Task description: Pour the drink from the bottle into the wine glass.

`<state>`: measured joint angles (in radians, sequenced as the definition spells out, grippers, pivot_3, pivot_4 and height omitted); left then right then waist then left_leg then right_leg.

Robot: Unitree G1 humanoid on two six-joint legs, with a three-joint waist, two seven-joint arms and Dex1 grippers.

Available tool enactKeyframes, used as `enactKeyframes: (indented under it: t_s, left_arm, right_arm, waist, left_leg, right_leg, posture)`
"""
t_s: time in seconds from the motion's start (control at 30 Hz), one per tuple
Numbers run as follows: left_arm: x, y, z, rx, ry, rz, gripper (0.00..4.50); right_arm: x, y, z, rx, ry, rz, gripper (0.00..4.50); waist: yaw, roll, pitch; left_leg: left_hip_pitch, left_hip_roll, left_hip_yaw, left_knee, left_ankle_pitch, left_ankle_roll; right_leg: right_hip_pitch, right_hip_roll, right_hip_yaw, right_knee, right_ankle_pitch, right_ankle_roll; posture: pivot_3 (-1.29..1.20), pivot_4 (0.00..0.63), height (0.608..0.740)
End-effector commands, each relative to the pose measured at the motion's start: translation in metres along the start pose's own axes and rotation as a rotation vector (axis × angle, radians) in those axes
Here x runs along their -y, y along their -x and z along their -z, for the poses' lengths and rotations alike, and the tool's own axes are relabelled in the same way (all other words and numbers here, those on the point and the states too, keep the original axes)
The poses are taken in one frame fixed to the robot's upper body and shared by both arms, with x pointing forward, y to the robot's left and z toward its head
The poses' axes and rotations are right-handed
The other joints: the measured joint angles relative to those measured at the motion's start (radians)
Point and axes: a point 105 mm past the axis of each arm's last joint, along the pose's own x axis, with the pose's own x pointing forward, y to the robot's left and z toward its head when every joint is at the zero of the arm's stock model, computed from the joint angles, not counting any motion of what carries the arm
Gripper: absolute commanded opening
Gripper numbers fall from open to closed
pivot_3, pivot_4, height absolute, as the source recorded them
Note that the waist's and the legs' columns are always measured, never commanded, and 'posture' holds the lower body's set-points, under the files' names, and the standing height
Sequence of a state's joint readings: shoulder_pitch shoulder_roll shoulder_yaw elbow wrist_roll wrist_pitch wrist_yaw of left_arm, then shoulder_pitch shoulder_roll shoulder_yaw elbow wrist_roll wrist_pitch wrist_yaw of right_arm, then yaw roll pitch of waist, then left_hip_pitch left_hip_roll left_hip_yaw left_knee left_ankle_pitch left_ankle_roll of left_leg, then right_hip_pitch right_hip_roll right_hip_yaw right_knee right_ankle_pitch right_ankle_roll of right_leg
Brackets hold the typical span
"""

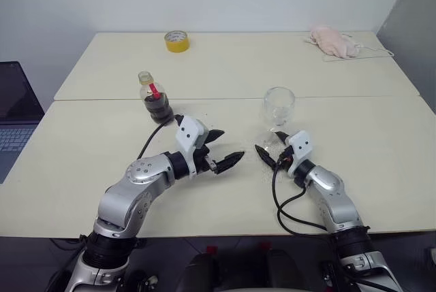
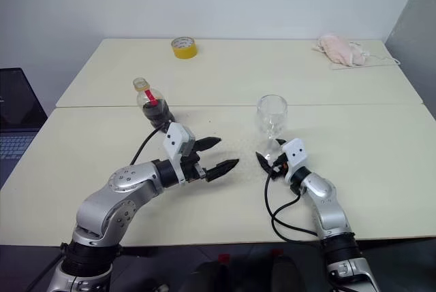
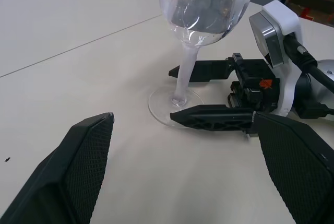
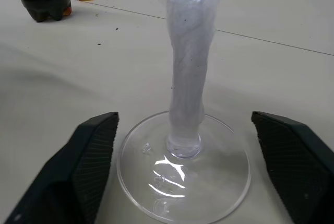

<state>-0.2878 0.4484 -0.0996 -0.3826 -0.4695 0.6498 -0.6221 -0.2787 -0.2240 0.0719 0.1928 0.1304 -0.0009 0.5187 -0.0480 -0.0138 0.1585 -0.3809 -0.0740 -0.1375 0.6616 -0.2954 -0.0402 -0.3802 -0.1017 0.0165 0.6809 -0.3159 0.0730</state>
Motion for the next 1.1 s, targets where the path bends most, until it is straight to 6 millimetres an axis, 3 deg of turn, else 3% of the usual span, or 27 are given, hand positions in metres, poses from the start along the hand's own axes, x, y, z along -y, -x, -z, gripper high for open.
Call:
enactKeyframes:
  t_s: [0.03,0.2,0.33,0.5,0.77,0.83,1.0,1.1]
  left_arm:
    - [-0.001,0.003,-0.006,0.020,-0.026,-0.006,4.50]
    - [-0.007,0.007,-0.007,0.023,-0.029,-0.028,4.50]
    - [-0.015,0.016,-0.014,0.056,-0.015,-0.064,4.50]
    - [-0.025,0.037,-0.016,0.072,-0.002,-0.096,4.50]
    - [-0.041,0.050,-0.002,0.059,0.007,-0.181,4.50]
    - [-0.049,0.052,-0.002,0.089,0.006,-0.233,4.50]
    - [-0.059,0.059,-0.009,0.179,0.044,-0.306,4.50]
    - [-0.061,0.062,-0.007,0.182,0.053,-0.312,4.50]
  right_arm:
    - [0.005,0.001,-0.007,0.019,0.023,0.015,4.45]
    - [0.010,0.004,-0.014,0.030,0.027,0.008,4.45]
    - [0.017,0.011,-0.033,0.063,0.035,0.001,4.45]
    - [0.027,0.030,-0.051,0.061,0.050,-0.021,4.45]
    - [0.016,0.055,-0.040,-0.073,0.068,-0.161,4.45]
    - [0.017,0.070,-0.033,-0.165,0.073,-0.239,4.45]
    - [0.045,0.101,-0.042,-0.301,0.113,-0.274,4.45]
    - [0.070,0.114,-0.063,-0.321,0.162,-0.242,4.45]
  waist:
    - [0.000,0.000,0.000]
    - [0.001,0.000,0.000]
    - [0.001,0.000,0.000]
    - [0.001,0.000,0.000]
    - [0.016,0.000,0.000]
    - [0.017,0.000,0.000]
    - [0.020,-0.001,0.001]
    - [0.021,-0.001,0.001]
  left_leg:
    - [0.000,0.000,0.000,0.000,0.000,0.000]
    - [0.000,0.000,0.000,0.000,0.000,0.000]
    - [0.000,0.000,0.000,0.000,0.000,0.000]
    - [0.000,0.000,0.000,0.000,0.000,0.000]
    - [-0.001,0.000,0.000,0.000,0.000,0.000]
    - [0.000,0.000,0.000,0.000,0.000,0.001]
    - [-0.001,0.000,0.000,0.001,-0.001,0.001]
    - [-0.001,0.000,0.001,0.001,-0.001,0.002]
  right_leg:
    - [0.000,0.000,0.000,0.000,0.000,0.000]
    - [0.000,0.000,0.000,0.000,0.000,0.000]
    - [0.000,0.000,0.000,0.000,0.000,0.000]
    - [0.000,0.000,0.000,0.000,0.000,0.000]
    - [0.000,0.000,0.000,-0.001,0.000,0.000]
    - [0.000,0.000,0.000,-0.001,0.000,0.000]
    - [0.001,0.000,0.000,-0.001,0.000,0.000]
    - [0.001,0.000,0.000,-0.001,0.000,0.000]
  posture:
    - [0.00,0.150,0.740]
    - [0.00,0.150,0.740]
    - [0.00,0.150,0.740]
    - [0.00,0.150,0.740]
    - [0.00,0.150,0.740]
    - [0.00,0.150,0.740]
    - [0.00,0.150,0.740]
    - [0.00,0.150,0.740]
